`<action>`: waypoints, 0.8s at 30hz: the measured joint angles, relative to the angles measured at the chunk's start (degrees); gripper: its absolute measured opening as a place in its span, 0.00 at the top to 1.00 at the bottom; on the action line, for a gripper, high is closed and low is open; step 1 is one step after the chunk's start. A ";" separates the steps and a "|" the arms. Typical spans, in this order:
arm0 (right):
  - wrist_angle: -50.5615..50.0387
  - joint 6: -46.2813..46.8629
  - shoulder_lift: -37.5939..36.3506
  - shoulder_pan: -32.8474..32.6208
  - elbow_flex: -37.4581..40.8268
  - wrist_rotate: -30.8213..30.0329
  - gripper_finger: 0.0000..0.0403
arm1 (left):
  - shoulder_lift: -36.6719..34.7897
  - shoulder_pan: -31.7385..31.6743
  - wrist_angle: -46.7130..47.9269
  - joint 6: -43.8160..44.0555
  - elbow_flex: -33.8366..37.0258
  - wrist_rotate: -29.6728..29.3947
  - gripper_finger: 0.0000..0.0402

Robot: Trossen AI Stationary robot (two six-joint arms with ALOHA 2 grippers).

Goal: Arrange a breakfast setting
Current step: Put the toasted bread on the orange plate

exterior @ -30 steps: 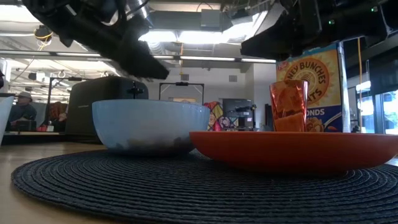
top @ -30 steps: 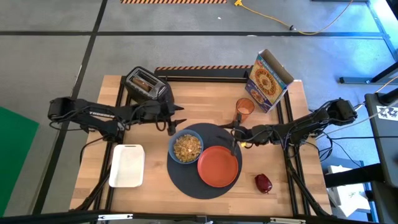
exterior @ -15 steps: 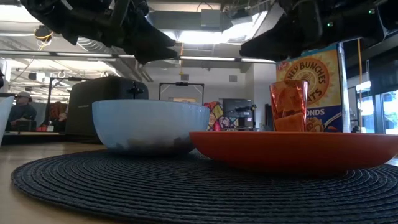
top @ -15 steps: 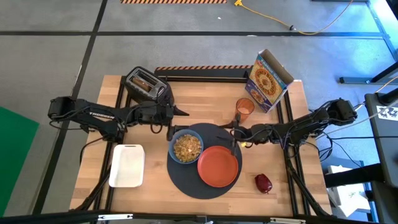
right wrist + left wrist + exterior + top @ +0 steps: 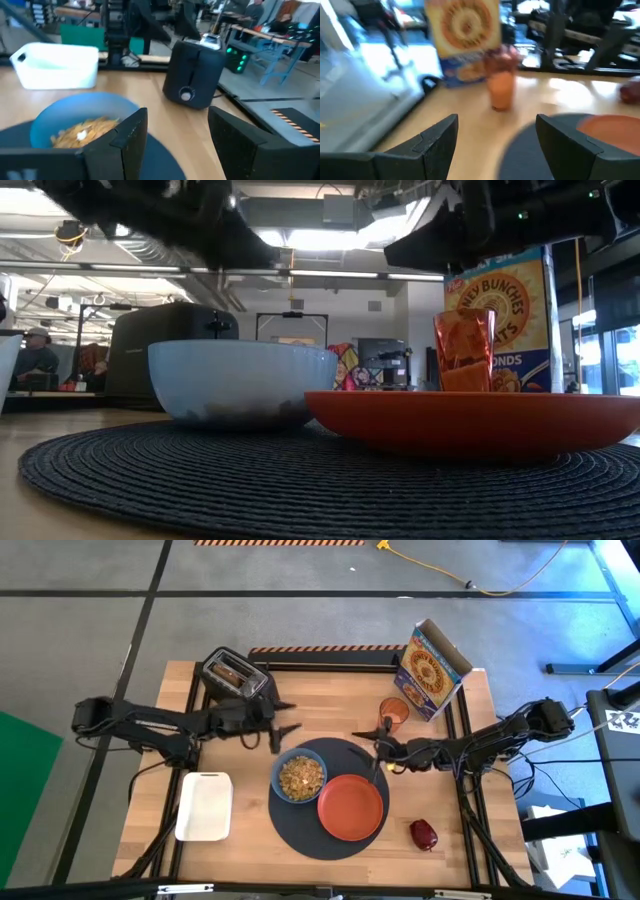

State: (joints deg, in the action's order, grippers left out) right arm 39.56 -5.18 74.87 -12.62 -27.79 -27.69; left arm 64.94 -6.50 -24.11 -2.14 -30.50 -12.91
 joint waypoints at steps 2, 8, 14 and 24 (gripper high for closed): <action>1.22 -0.01 -0.02 0.00 -0.02 -0.27 0.51 | -4.16 -0.95 4.40 -2.62 -3.34 -2.22 0.35; 1.48 0.21 -0.02 0.00 -0.04 0.16 0.51 | -10.30 -5.60 37.68 -1.22 -21.55 -9.04 0.35; -0.76 2.03 -0.02 -0.09 -0.04 0.25 0.51 | -8.67 -12.26 65.22 -8.37 -36.86 -6.60 0.39; -3.03 3.42 -0.02 -0.09 -0.04 0.27 0.51 | -4.30 -20.79 83.89 -28.01 -39.09 -7.29 0.45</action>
State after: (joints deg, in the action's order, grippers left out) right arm 36.53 -1.76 74.85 -12.71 -27.83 -27.42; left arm 60.64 -27.29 59.78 -30.15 -69.59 -20.20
